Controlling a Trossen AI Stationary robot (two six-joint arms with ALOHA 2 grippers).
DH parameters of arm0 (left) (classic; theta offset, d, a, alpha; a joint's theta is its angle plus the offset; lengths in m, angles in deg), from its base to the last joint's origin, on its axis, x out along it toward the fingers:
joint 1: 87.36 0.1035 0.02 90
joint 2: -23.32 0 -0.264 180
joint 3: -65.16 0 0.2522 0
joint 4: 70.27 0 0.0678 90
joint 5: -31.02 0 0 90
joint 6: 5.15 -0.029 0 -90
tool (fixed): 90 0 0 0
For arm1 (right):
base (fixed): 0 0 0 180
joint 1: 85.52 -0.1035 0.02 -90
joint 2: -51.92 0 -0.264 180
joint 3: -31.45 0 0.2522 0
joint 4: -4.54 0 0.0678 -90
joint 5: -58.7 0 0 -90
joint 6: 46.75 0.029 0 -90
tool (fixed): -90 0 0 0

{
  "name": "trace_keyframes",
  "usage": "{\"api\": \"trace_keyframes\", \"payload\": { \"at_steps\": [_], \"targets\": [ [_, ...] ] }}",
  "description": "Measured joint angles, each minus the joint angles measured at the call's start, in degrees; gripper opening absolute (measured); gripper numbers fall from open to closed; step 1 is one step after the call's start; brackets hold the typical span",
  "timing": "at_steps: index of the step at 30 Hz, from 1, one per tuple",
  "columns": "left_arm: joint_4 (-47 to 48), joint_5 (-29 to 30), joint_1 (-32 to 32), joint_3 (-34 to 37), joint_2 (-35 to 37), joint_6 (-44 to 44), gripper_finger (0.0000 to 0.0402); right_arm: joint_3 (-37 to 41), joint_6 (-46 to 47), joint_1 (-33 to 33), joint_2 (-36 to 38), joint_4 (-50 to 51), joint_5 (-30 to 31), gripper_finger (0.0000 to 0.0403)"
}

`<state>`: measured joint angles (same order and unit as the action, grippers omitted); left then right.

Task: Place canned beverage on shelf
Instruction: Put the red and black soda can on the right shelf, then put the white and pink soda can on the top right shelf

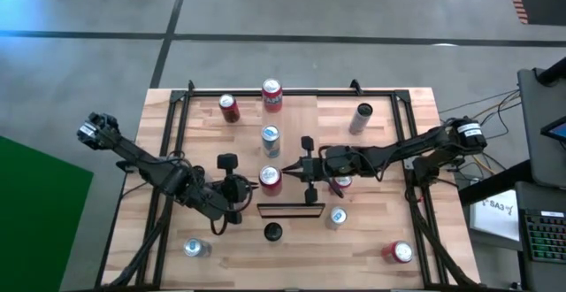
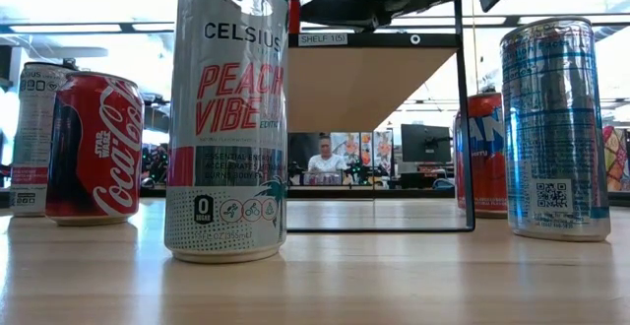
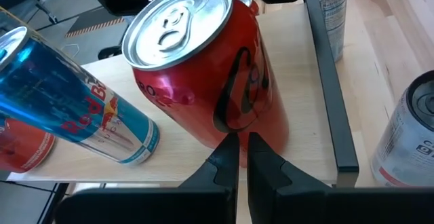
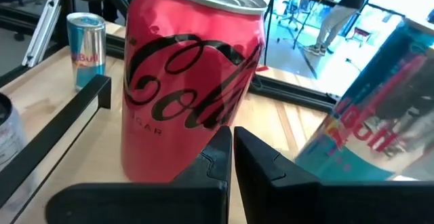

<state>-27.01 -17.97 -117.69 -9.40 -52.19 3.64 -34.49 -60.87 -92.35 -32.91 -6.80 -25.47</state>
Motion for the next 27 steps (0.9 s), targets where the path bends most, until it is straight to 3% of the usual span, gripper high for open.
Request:
{"api": "trace_keyframes", "payload": {
  "at_steps": [15,27],
  "targets": [
    [0.1,0.3,0.1,0.0,0.0,-0.1,0.0,0.0,-0.7,-1.1,-0.1,1.1,-3.2,0.0009],
    [0.7,0.3,-1.2,-0.9,2.3,-0.7,0.0,0.0,0.9,-1.2,4.9,10.6,3.2,0.0009]
  ]
}}
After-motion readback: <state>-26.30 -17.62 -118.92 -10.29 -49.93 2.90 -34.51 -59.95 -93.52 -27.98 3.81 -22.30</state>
